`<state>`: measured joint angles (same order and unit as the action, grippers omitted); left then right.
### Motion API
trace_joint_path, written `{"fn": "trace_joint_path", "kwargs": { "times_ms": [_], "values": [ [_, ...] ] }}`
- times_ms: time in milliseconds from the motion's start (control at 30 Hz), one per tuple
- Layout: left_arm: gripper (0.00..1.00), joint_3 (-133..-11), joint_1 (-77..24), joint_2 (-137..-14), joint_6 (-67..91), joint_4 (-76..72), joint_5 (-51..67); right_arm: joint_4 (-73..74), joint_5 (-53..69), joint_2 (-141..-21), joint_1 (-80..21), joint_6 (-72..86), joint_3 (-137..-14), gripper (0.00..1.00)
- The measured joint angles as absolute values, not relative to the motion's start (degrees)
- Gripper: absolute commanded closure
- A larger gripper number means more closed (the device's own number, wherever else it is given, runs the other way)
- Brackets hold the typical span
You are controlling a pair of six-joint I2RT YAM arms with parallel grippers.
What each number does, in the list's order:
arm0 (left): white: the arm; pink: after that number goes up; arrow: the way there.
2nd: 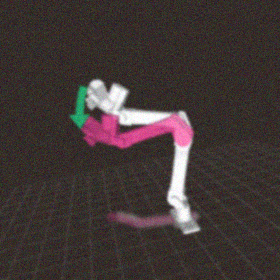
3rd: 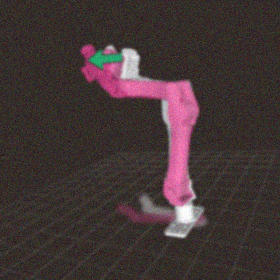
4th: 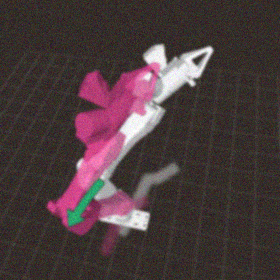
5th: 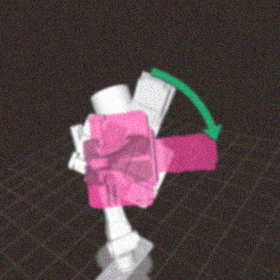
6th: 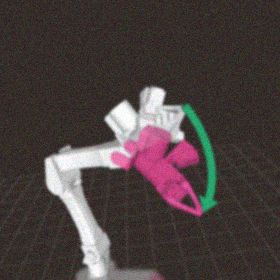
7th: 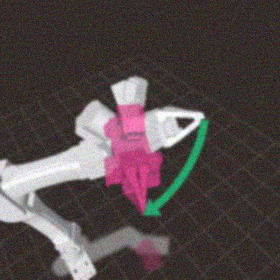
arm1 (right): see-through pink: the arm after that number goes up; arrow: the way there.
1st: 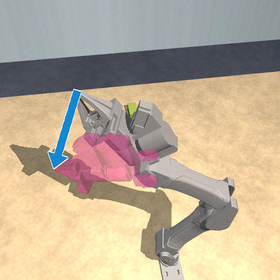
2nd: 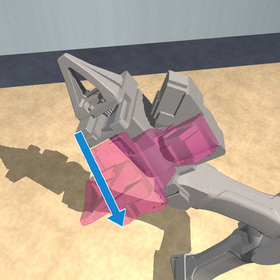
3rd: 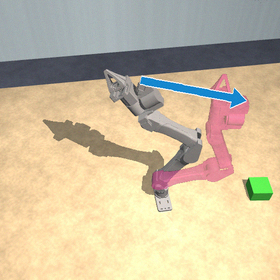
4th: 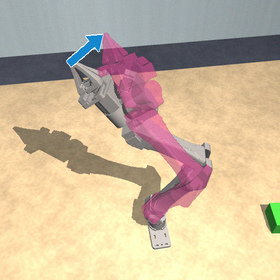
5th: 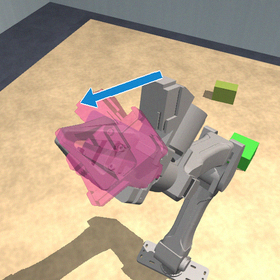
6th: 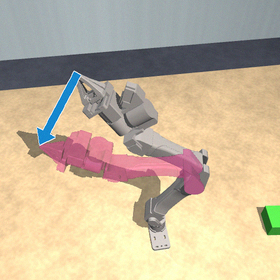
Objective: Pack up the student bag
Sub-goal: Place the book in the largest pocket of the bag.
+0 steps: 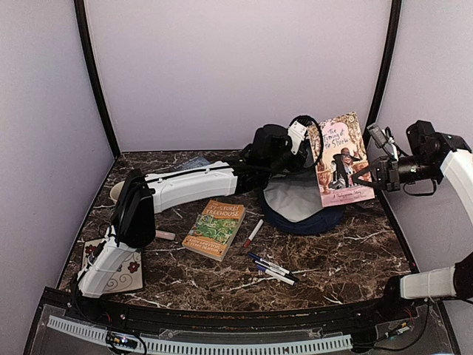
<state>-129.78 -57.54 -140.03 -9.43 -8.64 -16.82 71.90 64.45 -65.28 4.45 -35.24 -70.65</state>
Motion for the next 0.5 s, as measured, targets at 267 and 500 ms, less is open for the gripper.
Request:
{"fn": "trace_joint_path", "kwargs": {
  "times_ms": [267, 500],
  "values": [
    [1.00, -130.28, -57.21, -139.87, -6.15, -7.77, -17.32, 66.96, 68.23, -65.30, 2.37, -19.09, -69.06, 1.00],
    [1.00, -129.16, -57.14, -139.83, -6.92, -10.24, -18.83, 66.06, 69.95, -66.32, 2.17, -10.46, -59.90, 1.00]
  ]
}}
